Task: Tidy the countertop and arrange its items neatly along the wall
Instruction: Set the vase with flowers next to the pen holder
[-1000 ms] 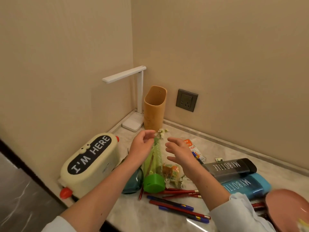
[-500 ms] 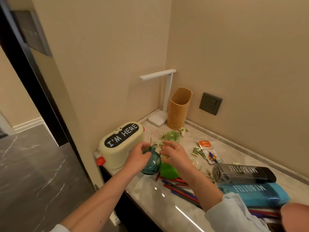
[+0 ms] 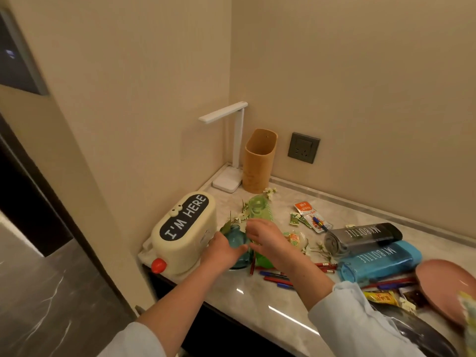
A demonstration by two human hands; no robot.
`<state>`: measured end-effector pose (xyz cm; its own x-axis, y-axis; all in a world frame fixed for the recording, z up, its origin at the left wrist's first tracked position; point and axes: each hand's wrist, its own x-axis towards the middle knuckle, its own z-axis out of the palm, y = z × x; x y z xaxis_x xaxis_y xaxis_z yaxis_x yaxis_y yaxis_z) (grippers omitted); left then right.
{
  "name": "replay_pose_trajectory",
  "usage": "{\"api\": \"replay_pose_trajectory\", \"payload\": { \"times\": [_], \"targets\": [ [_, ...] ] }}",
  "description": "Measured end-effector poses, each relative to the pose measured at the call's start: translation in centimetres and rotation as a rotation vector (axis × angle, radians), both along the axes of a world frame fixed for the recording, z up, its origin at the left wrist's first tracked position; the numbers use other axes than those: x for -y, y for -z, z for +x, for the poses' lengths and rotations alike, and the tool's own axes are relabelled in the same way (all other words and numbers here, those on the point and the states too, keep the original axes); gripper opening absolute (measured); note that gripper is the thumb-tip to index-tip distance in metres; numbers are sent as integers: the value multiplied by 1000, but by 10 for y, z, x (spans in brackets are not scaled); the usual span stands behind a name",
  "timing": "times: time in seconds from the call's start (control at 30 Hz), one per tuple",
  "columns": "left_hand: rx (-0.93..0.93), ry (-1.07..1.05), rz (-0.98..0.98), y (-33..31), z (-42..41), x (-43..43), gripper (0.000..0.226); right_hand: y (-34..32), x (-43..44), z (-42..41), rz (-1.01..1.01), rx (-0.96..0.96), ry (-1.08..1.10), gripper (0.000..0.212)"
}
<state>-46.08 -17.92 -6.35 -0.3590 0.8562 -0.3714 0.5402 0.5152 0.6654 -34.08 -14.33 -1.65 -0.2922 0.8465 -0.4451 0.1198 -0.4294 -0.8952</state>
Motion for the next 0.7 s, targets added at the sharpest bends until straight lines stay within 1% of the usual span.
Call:
{"api": "replay_pose_trajectory", "payload": {
  "times": [0.07, 0.17, 0.27, 0.4, 0.5, 0.57, 0.7],
  "targets": [
    [13, 4, -22, -4, -2, -1, 91, -1, 2, 0, 8, 3, 13, 16],
    [9, 21, -49, -8, -3, 0, 101, -1, 4, -3, 46, 18, 34, 18],
    [-60, 58, -61, -12, -4, 2, 95, -6, 6, -5, 106, 35, 66, 21],
    [-28, 71, 51, -30, -8, 1, 93, -18, 3, -3, 275, 67, 124, 32],
    [19, 111, 195, -53, -12, -9, 95, -32, -3, 0, 328, 82, 122, 41],
    [57, 148, 280, -69, -9, -18, 92, -44, -10, 4, 356, 102, 81, 41],
    [62, 222, 378, -90, 4, -42, 90, -66, -27, 21, 415, 133, 51, 35]
  ]
}}
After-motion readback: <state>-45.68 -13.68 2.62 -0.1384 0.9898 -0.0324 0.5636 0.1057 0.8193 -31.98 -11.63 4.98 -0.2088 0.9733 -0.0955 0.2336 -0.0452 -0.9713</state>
